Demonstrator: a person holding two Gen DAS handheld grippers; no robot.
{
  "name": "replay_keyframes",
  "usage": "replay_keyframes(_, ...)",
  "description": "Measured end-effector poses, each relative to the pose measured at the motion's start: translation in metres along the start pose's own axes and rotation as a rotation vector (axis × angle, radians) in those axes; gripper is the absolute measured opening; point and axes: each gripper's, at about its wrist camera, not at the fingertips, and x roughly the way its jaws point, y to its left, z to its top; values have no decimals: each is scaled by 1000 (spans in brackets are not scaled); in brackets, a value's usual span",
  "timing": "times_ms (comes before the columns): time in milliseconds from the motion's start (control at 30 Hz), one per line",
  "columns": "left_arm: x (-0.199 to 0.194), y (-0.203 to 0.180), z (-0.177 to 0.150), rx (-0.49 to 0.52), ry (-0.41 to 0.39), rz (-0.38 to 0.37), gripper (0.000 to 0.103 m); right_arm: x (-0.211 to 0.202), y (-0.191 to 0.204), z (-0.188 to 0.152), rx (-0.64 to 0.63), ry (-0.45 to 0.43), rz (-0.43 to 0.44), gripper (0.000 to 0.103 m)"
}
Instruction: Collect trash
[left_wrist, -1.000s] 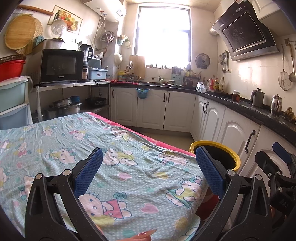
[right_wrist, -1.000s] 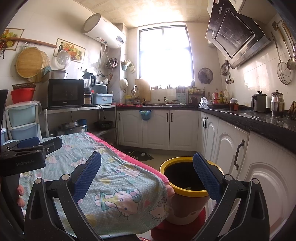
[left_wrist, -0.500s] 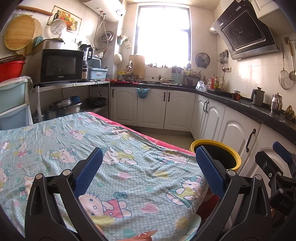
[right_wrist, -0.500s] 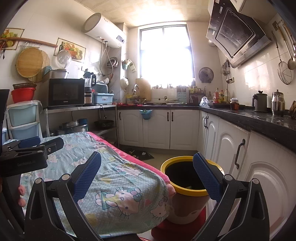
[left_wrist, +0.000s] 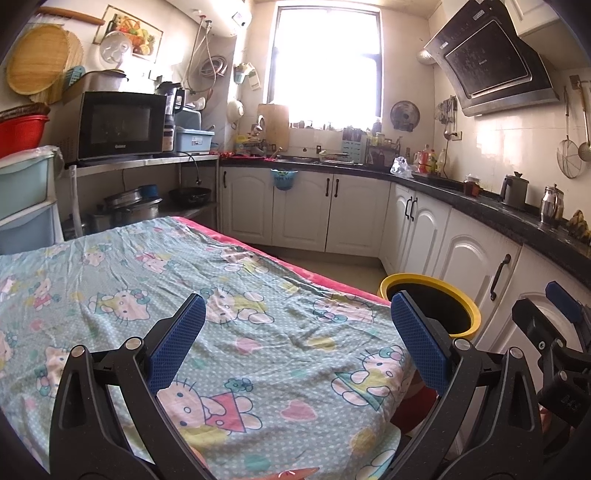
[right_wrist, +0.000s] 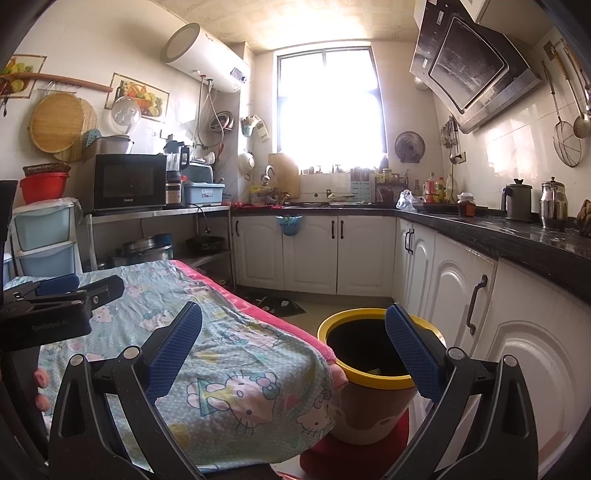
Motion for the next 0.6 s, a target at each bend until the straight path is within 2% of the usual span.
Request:
replay_keyframes(267,1,1,-4,-1,10,-3,92,2,-2,0,-5,9,-4,97)
replay_keyframes(433,2,8,-3,-17,45,-8,92,7,-5,4,-14,23,13,97)
replay_keyframes(533,1,29,1,-56,86,42,92,16,-1,17,-5,42,72,97)
replay_keyframes(600,-6,57,4,-94,126,123,92,29,17,33,-45,63,179,97)
